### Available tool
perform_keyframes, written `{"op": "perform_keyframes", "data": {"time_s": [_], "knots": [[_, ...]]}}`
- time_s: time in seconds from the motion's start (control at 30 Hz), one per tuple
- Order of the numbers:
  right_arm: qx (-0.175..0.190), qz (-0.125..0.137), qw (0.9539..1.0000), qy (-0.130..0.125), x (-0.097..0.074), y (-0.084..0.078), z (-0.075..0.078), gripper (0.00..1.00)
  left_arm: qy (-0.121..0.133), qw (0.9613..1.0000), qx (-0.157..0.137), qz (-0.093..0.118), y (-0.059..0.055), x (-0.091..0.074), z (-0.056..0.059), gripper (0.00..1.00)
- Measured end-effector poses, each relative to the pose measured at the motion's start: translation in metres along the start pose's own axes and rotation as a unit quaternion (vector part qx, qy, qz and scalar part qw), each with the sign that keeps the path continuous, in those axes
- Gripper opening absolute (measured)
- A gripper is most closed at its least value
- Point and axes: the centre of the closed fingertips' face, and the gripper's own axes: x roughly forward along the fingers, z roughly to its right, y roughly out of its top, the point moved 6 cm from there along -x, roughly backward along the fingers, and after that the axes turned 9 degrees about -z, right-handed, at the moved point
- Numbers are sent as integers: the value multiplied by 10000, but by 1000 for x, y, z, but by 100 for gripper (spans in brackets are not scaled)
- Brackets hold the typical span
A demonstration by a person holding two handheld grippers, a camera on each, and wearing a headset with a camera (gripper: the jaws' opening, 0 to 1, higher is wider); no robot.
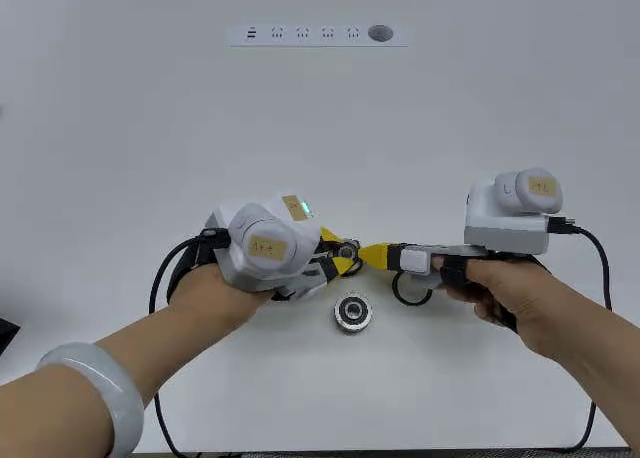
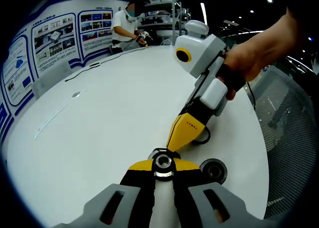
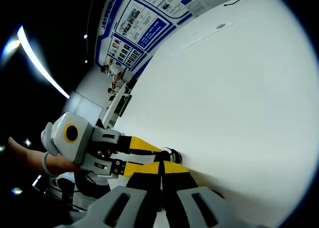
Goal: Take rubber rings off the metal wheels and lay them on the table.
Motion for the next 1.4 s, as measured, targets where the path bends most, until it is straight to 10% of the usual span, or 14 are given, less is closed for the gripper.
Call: {"op": "perform_keyframes", "data": {"time_s": [0.47,1.4], "knots": [[-43,93,9992,387,2,2,-17,1,-4,10000,2,12,0,0,0,12],[88,165,9998,-66,-2,2,-2,2,-94,9998,63,133,3,0,1,19]]}}
